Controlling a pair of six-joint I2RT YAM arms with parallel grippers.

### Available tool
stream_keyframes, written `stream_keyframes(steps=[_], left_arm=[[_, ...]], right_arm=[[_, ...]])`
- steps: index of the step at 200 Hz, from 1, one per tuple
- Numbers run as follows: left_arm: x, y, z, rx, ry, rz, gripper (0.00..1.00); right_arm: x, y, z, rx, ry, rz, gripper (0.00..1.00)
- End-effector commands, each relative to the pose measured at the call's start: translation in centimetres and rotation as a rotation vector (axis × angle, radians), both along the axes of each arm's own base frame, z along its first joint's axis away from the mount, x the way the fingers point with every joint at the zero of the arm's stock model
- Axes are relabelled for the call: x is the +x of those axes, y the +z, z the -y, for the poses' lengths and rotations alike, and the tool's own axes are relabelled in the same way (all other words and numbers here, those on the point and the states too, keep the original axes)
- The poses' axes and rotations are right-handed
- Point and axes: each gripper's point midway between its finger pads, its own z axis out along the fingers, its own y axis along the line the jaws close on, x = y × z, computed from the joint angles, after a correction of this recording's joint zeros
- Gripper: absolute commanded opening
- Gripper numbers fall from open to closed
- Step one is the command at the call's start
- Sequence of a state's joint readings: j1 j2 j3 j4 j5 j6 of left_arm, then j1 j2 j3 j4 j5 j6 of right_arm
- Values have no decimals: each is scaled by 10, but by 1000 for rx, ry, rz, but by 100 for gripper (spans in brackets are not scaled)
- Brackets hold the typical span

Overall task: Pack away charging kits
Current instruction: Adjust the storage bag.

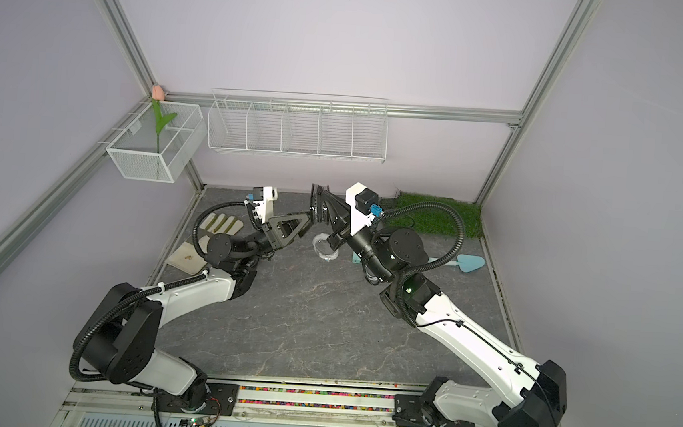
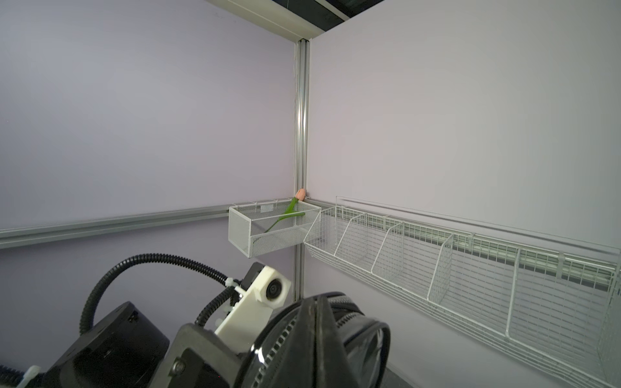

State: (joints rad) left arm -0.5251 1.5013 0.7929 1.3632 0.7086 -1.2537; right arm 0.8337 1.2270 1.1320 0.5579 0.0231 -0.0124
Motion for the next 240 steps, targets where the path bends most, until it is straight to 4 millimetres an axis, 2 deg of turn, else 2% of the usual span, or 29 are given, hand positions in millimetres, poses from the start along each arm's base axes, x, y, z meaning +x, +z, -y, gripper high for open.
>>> stream_keyframes(steps=[1, 53, 85, 125, 141, 186, 203, 240], left_arm=[[-23, 31, -9, -61, -29, 79, 100], [-43, 57, -30, -129, 9, 116, 100], [-49, 60, -38, -142, 21, 118, 100], [-48, 57, -54, -156, 76, 109, 83], [-46, 57, -57, -158, 92, 99, 81], [-36, 55, -58, -166, 122, 80, 81], [-35, 56, -56, -155, 130, 94, 85], [-26, 52, -51, -129, 141, 77, 86]], right_arm=[[-9, 28, -4, 51, 33, 97, 6], [-2, 16, -24, 63, 86, 94, 6], [5, 4, -26, 55, 73, 73, 6], [18, -24, -13, 15, -16, 27, 6], [19, -40, -13, -7, -22, 4, 6], [8, -67, -26, -47, 58, -29, 6], [3, -70, -32, -52, 98, -32, 6], [-8, -73, -50, -61, 165, -33, 6]])
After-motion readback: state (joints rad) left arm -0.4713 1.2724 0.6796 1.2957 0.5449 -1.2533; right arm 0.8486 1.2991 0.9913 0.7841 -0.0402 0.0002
